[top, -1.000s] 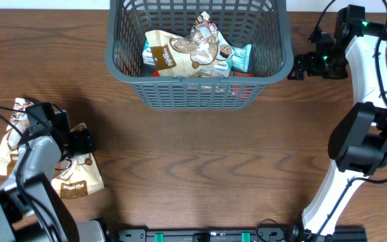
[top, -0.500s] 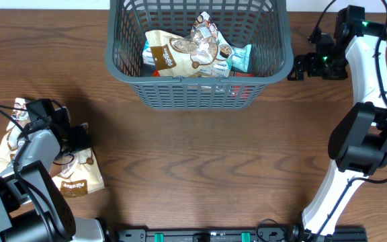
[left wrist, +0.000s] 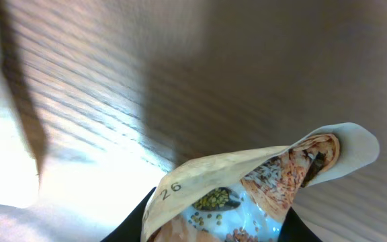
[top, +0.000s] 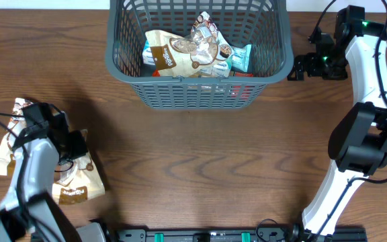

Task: Pack container
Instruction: 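Grasp another beige pouch with the left gripper, then lift the beige pouch and lower it into the basket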

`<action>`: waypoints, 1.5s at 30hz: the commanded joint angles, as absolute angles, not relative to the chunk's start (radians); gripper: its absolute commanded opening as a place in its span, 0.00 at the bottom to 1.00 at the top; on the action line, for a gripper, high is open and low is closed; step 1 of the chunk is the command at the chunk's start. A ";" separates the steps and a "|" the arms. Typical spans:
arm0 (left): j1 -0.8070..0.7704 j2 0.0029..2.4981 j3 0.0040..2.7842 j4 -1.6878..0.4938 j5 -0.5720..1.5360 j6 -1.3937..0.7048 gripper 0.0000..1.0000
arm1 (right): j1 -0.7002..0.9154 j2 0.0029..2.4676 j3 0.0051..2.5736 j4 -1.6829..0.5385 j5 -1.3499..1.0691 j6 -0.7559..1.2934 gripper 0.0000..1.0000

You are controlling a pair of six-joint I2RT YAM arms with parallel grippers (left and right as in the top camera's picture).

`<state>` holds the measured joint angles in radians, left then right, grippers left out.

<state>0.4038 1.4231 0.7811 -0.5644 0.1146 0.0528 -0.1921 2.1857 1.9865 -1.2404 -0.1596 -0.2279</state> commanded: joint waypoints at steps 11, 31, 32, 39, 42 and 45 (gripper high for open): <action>0.222 1.266 1.365 -0.789 0.157 -0.010 0.06 | -0.183 2.193 1.983 -1.241 -0.157 -0.233 0.99; -0.332 1.670 1.871 -0.196 0.253 0.543 0.06 | -0.183 2.193 1.983 -1.247 -0.158 -0.233 0.99; -0.342 1.695 1.871 -0.201 0.272 0.565 0.06 | -0.183 2.193 1.983 -1.250 -0.157 -0.233 0.99; -0.383 1.831 1.870 -0.304 0.288 0.693 0.06 | -0.183 2.193 1.983 -1.276 -0.157 -0.233 0.99; -0.383 1.861 1.870 -0.410 0.288 0.744 0.06 | -0.183 2.193 1.983 -1.275 -0.158 -0.233 0.99; -0.383 1.884 1.869 -0.554 0.288 0.817 0.06 | -0.183 2.193 1.983 -1.269 -0.157 -0.233 0.99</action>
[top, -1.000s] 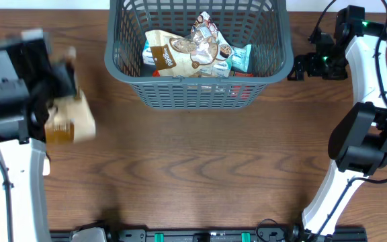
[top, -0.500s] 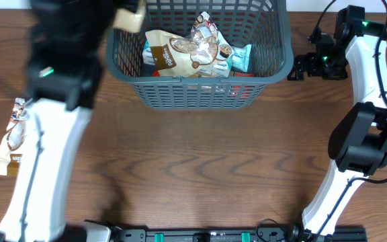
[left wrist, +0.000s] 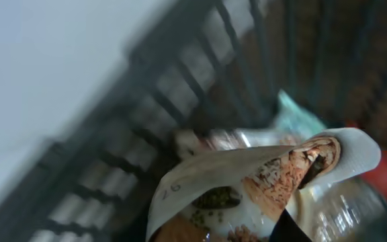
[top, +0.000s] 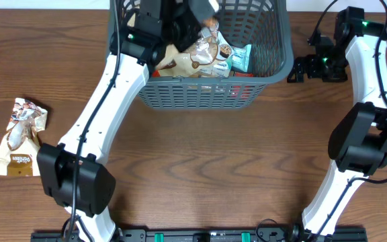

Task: Pack container
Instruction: 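Lift the beige pouch and lower it into the basket, then open the left gripper and withdraw it toward the last pouch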

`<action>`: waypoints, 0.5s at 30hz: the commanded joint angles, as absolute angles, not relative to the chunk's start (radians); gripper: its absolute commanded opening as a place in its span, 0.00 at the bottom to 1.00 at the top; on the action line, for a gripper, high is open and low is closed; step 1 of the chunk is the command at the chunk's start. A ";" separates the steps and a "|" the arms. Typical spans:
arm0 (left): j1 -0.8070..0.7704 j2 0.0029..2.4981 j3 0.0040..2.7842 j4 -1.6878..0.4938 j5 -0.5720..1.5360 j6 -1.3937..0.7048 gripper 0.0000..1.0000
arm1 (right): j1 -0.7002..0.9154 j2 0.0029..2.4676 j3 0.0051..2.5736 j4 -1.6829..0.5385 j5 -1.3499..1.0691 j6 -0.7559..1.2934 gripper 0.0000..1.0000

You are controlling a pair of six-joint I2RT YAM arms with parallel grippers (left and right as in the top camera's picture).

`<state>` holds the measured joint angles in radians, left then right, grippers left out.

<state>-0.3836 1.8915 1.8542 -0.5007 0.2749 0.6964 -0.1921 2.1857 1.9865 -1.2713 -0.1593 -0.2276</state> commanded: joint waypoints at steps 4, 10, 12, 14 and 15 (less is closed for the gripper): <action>-0.385 1.898 1.869 -0.707 0.289 0.860 0.06 | -0.183 2.193 1.983 -1.258 -0.158 -0.233 0.99; -0.408 1.898 1.869 -0.773 0.288 0.859 0.13 | -0.183 2.193 1.983 -1.257 -0.158 -0.233 0.99; -0.412 1.898 1.869 -0.774 0.288 0.855 0.37 | -0.183 2.193 1.983 -1.260 -0.158 -0.233 0.99; -0.417 1.898 1.869 -0.774 0.288 0.851 0.82 | -0.183 2.193 1.983 -1.265 -0.158 -0.233 0.99; -0.418 1.898 1.869 -0.773 0.288 0.844 0.99 | -0.183 2.193 1.983 -1.269 -0.158 -0.233 0.99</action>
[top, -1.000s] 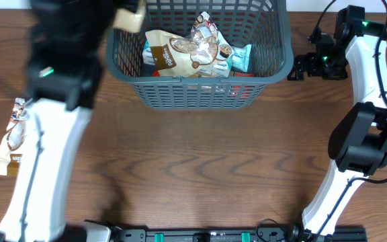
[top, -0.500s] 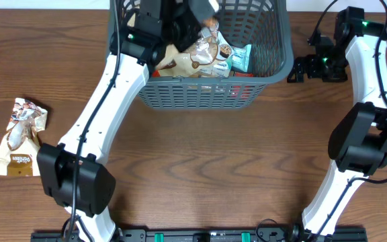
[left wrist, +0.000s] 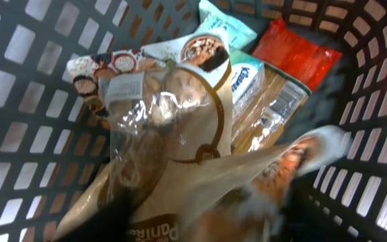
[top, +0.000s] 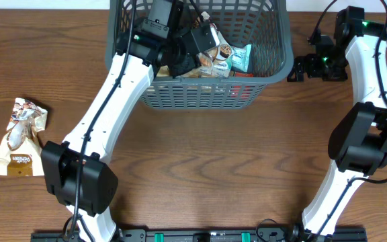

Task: Pack container
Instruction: 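Open the left gripper and withdraw it toward the last pouch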

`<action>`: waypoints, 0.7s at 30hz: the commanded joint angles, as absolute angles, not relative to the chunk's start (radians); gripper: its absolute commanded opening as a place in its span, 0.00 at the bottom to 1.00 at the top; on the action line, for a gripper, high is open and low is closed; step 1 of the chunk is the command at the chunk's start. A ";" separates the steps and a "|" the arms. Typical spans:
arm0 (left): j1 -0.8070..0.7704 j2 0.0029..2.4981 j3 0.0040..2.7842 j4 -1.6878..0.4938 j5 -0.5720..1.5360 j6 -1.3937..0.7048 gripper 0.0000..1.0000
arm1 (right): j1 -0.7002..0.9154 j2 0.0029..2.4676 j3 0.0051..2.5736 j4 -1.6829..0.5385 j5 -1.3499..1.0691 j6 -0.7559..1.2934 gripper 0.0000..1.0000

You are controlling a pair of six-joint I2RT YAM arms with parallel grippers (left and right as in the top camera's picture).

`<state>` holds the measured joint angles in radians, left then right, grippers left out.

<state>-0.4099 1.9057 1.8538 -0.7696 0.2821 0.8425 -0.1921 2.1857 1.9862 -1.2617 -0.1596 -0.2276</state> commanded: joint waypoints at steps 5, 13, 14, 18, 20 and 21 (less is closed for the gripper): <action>-0.420 1.876 1.870 -0.774 0.287 0.791 0.99 | -0.183 2.193 1.983 -1.275 -0.157 -0.234 0.99; -0.410 1.677 1.871 -0.746 0.048 0.699 0.98 | -0.183 2.193 1.983 -1.269 -0.157 -0.234 0.99; -0.402 1.645 1.871 -0.743 0.024 0.682 0.98 | -0.183 2.193 1.983 -1.268 -0.157 -0.234 0.99; -0.348 1.498 1.871 -0.741 0.005 0.633 0.98 | -0.183 2.193 1.983 -1.268 -0.157 -0.234 0.99; -0.306 1.427 1.871 -0.741 -0.039 0.578 0.98 | -0.183 2.193 1.983 -1.268 -0.157 -0.234 0.99; -0.281 1.394 1.871 -0.744 -0.081 0.540 0.98 | -0.183 2.193 1.983 -1.268 -0.157 -0.234 0.99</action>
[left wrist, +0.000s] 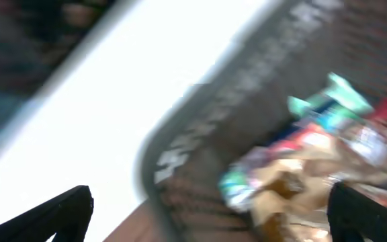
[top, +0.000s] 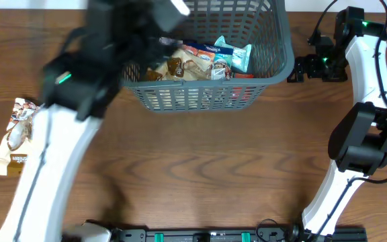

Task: Pack container
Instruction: 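Open the left gripper and withdraw it toward the last pouch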

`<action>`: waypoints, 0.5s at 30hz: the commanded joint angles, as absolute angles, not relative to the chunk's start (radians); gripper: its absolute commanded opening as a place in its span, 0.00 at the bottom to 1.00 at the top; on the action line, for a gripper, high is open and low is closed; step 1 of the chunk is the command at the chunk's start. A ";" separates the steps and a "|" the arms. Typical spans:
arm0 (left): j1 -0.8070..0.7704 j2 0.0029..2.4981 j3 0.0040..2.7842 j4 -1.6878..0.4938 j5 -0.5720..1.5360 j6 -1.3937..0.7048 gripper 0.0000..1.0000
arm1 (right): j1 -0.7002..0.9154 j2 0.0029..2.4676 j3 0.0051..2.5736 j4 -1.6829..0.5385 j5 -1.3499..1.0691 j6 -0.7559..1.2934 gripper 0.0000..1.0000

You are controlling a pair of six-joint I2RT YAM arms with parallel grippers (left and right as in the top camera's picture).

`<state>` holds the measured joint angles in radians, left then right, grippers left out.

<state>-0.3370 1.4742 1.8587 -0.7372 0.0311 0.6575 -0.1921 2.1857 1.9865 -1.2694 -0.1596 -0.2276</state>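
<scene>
The grey mesh basket (top: 203, 86) stands at the back middle of the table, with several snack packets (top: 187, 64) piled inside. One brown and white snack packet (top: 19, 138) lies on the table at the far left. My left arm (top: 99, 54) shows as a blur over the basket's left corner. In the left wrist view my left gripper (left wrist: 213, 215) is open wide and empty, with the blurred basket (left wrist: 200, 141) and its packets (left wrist: 301, 168) ahead of it. My right gripper (top: 297, 67) hangs just right of the basket; its jaws are too small to read.
A teal packet (top: 237, 57) and a red one lie among the basket's contents. The right arm (top: 371, 74) rises along the table's right side. Bare wooden table (top: 207, 161) stretches in front of the basket.
My left gripper was down inside the basket with the packet at its fingers. Now it is open and empty outside the basket's left corner, and the packet lies in the basket. The right arm is unchanged.
My left gripper was shut on a snack packet at the table's left, beside a second packet. Then it held that packet above the basket, then low inside it. Now the packet rests in the basket, the gripper is empty, and one packet lies at the left.
</scene>
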 commanded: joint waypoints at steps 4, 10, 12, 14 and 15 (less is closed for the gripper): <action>-0.132 1.288 1.871 -0.812 -0.254 0.460 0.98 | -0.183 2.193 1.983 -1.269 -0.158 -0.238 0.99; 0.176 1.280 1.870 -1.017 -0.301 0.400 0.98 | -0.183 2.193 1.983 -1.272 -0.158 -0.241 0.99; 0.268 1.311 1.869 -1.071 -0.301 0.350 0.98 | -0.183 2.193 1.983 -1.274 -0.158 -0.241 0.99; 0.353 1.359 1.869 -1.108 -0.290 0.319 0.98 | -0.183 2.193 1.983 -1.275 -0.158 -0.241 0.99; 0.385 1.383 1.869 -1.121 -0.271 0.321 0.98 | -0.183 2.193 1.983 -1.275 -0.158 -0.241 0.99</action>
<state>0.3077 1.3163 1.8717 -1.0985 -0.2699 0.3908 -0.1921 2.1857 1.9865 -1.2720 -0.1596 -0.2279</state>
